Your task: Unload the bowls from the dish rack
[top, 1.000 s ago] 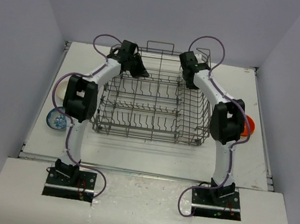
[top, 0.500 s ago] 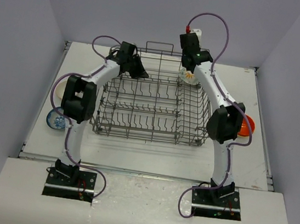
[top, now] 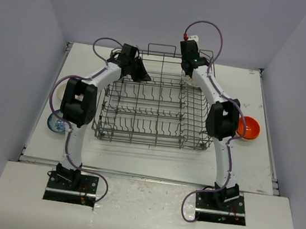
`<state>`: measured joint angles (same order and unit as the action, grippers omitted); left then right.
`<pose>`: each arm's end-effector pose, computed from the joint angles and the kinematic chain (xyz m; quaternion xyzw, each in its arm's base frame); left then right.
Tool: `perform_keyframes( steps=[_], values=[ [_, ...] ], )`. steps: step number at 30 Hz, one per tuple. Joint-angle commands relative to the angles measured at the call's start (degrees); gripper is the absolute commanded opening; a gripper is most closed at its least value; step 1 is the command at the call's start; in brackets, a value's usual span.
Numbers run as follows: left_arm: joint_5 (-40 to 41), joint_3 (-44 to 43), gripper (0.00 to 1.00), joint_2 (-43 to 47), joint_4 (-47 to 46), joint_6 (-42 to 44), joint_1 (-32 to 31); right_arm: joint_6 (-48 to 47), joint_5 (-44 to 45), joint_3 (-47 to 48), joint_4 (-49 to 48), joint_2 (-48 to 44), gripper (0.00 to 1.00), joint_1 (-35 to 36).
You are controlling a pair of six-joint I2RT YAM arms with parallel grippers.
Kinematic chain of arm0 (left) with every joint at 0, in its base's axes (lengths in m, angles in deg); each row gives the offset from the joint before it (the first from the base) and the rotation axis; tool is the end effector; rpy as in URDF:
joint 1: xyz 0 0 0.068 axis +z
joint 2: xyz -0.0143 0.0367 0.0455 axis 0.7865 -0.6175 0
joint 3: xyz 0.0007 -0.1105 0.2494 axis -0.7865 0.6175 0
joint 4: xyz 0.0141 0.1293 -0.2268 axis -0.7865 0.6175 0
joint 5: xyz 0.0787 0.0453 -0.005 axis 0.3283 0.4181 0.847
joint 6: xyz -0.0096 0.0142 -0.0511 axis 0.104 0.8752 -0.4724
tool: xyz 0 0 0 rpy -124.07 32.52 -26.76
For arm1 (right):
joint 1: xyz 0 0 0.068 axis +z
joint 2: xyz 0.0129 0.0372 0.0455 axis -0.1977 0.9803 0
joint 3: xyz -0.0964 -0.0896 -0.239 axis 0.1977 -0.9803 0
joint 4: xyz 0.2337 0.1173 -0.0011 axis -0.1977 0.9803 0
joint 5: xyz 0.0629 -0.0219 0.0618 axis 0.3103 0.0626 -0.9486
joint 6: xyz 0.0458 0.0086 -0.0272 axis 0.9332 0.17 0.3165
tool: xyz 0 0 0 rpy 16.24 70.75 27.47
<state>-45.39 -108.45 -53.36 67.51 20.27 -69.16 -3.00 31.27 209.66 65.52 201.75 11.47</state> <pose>0.4689 -0.1576 0.2169 -0.1841 0.8941 -0.3284 0.2425 0.5081 0.1937 0.2618 -0.0379 0.8749 -0.1555 0.4571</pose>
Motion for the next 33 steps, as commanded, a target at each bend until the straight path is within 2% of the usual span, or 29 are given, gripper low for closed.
perform_keyframes(
  steps=[1, 6, 12, 15, 21, 26, 33],
  values=[
    [-0.1, 1.4, 0.05, 1.6, 3.7, 2.1, 0.5, -1.8, 2.2, -0.1, -3.5, -2.0, 0.0, -1.1],
    [0.0, 1.4, 0.05, 1.4, 3.6, 1.6, 0.5, -1.7, 2.5, -3.1, -4.9, -4.5, 0.0, -1.7],
    [0.2, 0.8, 0.05, 1.6, 3.8, 1.5, 0.9, 1.3, -1.1, 2.7, 2.1, -0.8, 0.0, -3.0],
    [0.1, -0.1, 0.05, 0.9, 4.2, 1.3, 1.0, 3.4, -2.8, 1.7, 4.2, -1.8, 0.0, -2.8],
    [-0.6, -3.5, 0.06, -0.8, 5.2, 0.5, 1.4, 9.1, -5.3, -12.0, 4.2, -9.7, 0.0, -2.7],
    [-0.6, -5.6, 0.06, -1.3, 6.0, 0.4, 1.4, 11.5, -6.4, -14.0, 7.9, -9.5, 0.0, -2.2],
    [-0.9, -5.7, 0.06, -1.7, 6.1, 0.4, 1.5, 15.5, -6.9, -23.4, 7.6, -16.4, 0.0, 0.5]
  ],
)
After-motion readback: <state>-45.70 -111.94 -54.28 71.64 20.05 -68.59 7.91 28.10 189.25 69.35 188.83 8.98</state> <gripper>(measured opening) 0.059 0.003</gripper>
